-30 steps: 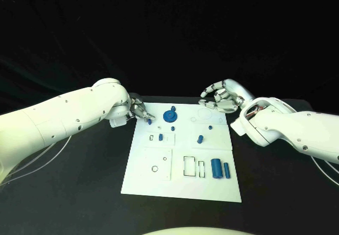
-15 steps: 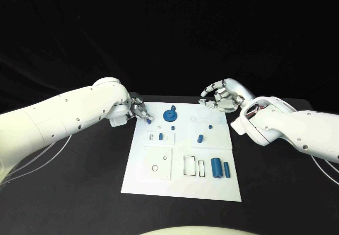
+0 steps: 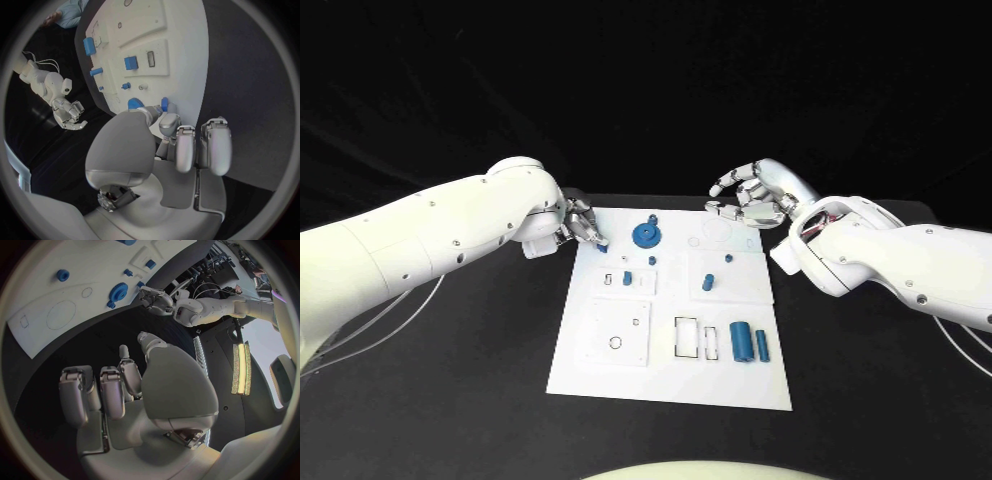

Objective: Assemble the parts on the task board

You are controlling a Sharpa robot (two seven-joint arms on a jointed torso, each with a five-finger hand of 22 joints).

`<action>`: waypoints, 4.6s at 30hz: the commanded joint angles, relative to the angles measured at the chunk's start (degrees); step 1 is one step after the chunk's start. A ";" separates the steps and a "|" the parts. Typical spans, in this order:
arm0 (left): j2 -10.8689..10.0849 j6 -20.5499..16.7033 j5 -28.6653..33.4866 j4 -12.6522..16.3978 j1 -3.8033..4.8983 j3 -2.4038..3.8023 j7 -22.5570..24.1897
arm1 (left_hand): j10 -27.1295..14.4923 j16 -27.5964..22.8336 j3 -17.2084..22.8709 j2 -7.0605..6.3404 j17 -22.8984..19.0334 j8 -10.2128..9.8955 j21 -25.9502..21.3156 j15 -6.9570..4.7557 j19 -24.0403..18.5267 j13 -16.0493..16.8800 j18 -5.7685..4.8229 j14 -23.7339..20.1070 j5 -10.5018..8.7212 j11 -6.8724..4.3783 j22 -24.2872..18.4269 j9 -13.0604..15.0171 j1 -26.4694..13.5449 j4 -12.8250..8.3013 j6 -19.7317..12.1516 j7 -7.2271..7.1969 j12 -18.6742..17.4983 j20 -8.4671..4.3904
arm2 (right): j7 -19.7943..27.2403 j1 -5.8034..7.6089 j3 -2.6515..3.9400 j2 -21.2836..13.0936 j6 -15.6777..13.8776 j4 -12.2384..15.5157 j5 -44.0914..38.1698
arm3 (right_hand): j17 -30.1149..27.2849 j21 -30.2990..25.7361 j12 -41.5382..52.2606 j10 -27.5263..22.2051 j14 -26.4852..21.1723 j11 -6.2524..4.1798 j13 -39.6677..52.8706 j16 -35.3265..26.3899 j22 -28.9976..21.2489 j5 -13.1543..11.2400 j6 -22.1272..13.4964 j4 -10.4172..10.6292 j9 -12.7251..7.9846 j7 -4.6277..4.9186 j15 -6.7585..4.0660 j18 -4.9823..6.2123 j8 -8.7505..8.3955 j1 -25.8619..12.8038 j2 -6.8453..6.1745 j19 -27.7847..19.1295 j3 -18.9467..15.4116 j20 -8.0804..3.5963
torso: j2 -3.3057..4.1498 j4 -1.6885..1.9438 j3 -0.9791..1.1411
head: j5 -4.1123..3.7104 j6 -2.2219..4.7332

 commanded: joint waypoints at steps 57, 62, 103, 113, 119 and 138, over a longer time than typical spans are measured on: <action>-11.27 -8.34 -6.81 21.46 -2.52 -0.53 4.14 | 4.32 0.20 17.83 -7.15 15.10 2.09 1.34 -1.05 1.61 2.87 -1.01 6.17 15.33 -1.23 6.96 3.90 -7.06 -13.20 4.18 -1.16 2.33 -0.96 | 0.72 -0.44 -0.01 -0.48 0.30 -0.16 -0.27 | 13.06 -0.50 -0.23 -0.24 5.41 -0.21 2.32 -0.40 12.56 0.28 0.22 0.08 -0.11 -0.16 -0.43 0.16 0.27 -0.59 0.08 3.64 0.56 -0.49 | -0.28 0.27 0.00 | 0.78 0.36; -10.95 -7.65 -7.38 21.20 -2.76 -0.67 3.46 | 4.40 0.20 17.84 -7.23 15.10 2.04 1.34 -1.07 1.61 2.94 -1.02 6.17 15.65 -1.26 6.97 3.93 -7.11 -13.25 4.27 -1.18 2.36 -0.99 | 0.75 -0.45 -0.01 -0.49 0.30 -0.13 -0.27 | 13.06 -0.50 -0.23 -0.24 5.41 -0.21 2.32 -0.40 12.56 0.28 0.22 0.08 -0.11 -0.16 -0.43 0.16 0.27 -0.59 0.08 3.64 0.56 -0.49 | -0.30 0.17 0.02 | 0.92 0.31; -10.27 -4.25 -9.51 20.01 -3.30 -1.19 2.84 | 4.57 0.20 17.78 -7.54 15.10 1.91 1.38 -1.16 1.66 3.00 -1.03 6.17 16.67 -1.36 7.05 4.05 -7.24 -13.45 4.59 -1.27 2.34 -1.08 | 0.86 -0.47 0.00 -0.53 0.36 -0.19 -0.28 | 13.06 -0.50 -0.23 -0.24 5.41 -0.21 2.32 -0.40 12.56 0.28 0.22 0.08 -0.11 -0.16 -0.43 0.16 0.27 -0.59 0.08 3.64 0.56 -0.49 | -0.30 0.25 -0.01 | 0.91 -0.36; -10.35 -4.00 -9.18 20.14 -3.31 -1.21 2.77 | 4.61 0.20 17.76 -7.62 15.10 1.90 1.38 -1.16 1.66 3.05 -1.03 6.17 16.85 -1.38 7.04 4.08 -7.25 -13.51 4.67 -1.29 2.36 -1.09 | 0.88 -0.49 0.00 -0.52 0.35 -0.23 -0.34 | 13.06 -0.50 -0.23 -0.24 5.41 -0.21 2.32 -0.40 12.56 0.28 0.22 0.08 -0.11 -0.16 -0.43 0.16 0.27 -0.59 0.08 3.64 0.56 -0.49 | -0.30 0.25 0.03 | 1.01 -0.39; -10.36 -4.11 -9.14 20.08 -3.32 -1.22 2.75 | 4.63 0.20 17.76 -7.63 15.10 1.90 1.39 -1.17 1.67 3.09 -1.04 6.17 16.90 -1.38 7.07 4.09 -7.25 -13.52 4.69 -1.30 2.39 -1.09 | 0.89 -0.51 0.00 -0.48 0.35 -0.24 -0.35 | 13.06 -0.50 -0.23 -0.24 5.41 -0.21 2.32 -0.40 12.56 0.28 0.22 0.08 -0.11 -0.16 -0.43 0.16 0.27 -0.59 0.08 3.64 0.56 -0.49 | -0.29 0.21 0.01 | 0.98 -0.38; -9.54 -2.88 -6.40 19.86 -3.34 -1.30 1.82 | 5.28 0.20 15.56 -7.91 15.10 2.01 1.48 -1.42 1.82 2.97 -1.11 6.17 19.28 -1.83 7.34 4.97 -9.50 -12.31 5.65 -1.85 2.13 -1.22 | 0.92 -0.55 0.00 -0.57 0.27 -0.06 -0.35 | 13.08 -0.56 -0.26 -0.25 5.42 -0.23 2.29 -0.40 12.53 0.39 0.17 0.03 -0.16 -0.17 -0.46 0.18 0.32 -0.74 0.05 3.61 0.76 -0.51 | -0.24 0.11 0.09 | 0.92 -0.55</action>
